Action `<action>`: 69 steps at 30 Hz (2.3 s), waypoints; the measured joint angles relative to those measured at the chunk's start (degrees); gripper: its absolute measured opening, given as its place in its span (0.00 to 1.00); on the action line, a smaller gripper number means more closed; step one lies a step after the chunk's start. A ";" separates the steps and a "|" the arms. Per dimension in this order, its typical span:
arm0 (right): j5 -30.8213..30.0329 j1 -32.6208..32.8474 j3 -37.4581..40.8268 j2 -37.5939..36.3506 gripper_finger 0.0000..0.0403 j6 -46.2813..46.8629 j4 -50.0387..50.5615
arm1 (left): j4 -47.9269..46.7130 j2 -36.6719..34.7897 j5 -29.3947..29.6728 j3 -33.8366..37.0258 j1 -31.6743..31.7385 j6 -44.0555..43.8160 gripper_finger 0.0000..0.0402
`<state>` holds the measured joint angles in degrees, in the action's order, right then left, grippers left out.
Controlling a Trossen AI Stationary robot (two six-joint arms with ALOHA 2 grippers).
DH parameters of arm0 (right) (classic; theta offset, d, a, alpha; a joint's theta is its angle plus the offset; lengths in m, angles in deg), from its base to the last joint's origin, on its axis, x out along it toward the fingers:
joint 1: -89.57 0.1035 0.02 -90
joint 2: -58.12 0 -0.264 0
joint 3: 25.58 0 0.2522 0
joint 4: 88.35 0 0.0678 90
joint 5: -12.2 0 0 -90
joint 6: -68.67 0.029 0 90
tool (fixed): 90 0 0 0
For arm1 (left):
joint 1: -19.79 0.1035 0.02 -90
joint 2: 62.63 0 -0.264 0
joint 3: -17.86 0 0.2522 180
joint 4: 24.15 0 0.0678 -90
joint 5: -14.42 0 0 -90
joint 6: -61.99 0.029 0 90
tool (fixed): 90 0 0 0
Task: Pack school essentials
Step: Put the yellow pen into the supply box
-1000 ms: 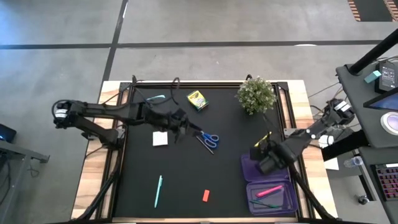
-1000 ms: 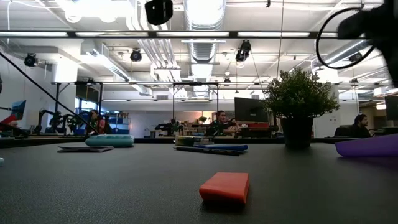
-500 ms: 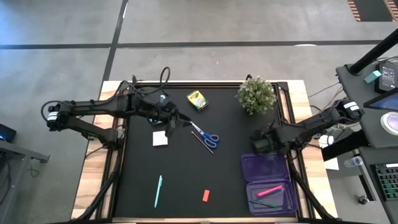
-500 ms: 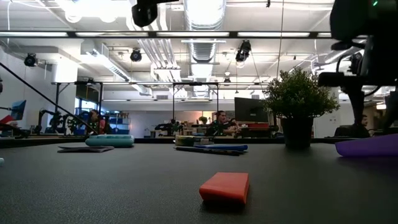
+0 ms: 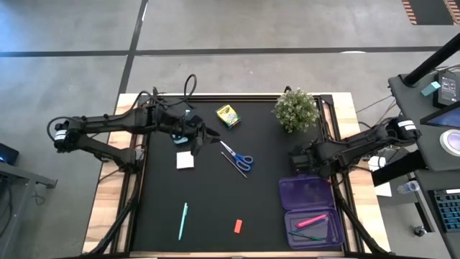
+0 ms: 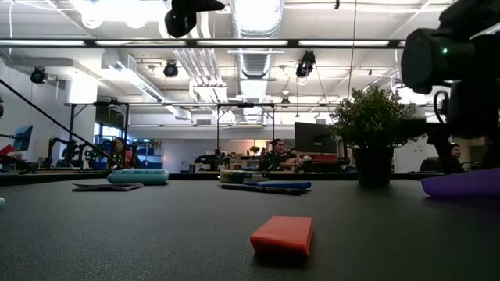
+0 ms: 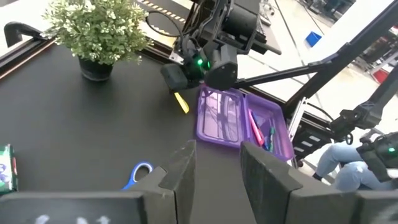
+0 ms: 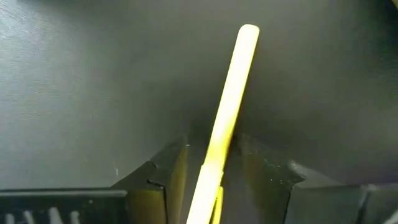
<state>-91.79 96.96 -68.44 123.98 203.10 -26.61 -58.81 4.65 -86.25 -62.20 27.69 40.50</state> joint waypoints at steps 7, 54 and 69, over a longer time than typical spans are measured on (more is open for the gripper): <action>0.24 -1.17 1.81 -0.13 0.29 -0.21 -1.59 | -1.19 0.03 0.00 0.02 0.13 0.91 0.27; 10.74 13.98 -27.02 -2.02 0.04 -57.70 0.03 | -2.51 0.07 0.02 0.02 -0.30 -7.19 0.27; 20.20 35.95 -30.65 10.31 0.05 -67.00 2.29 | -2.48 0.07 0.20 0.10 -5.63 -12.87 0.27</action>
<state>-71.59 132.91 -99.09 134.30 136.11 -24.33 -61.29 4.72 -86.06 -62.09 22.06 27.63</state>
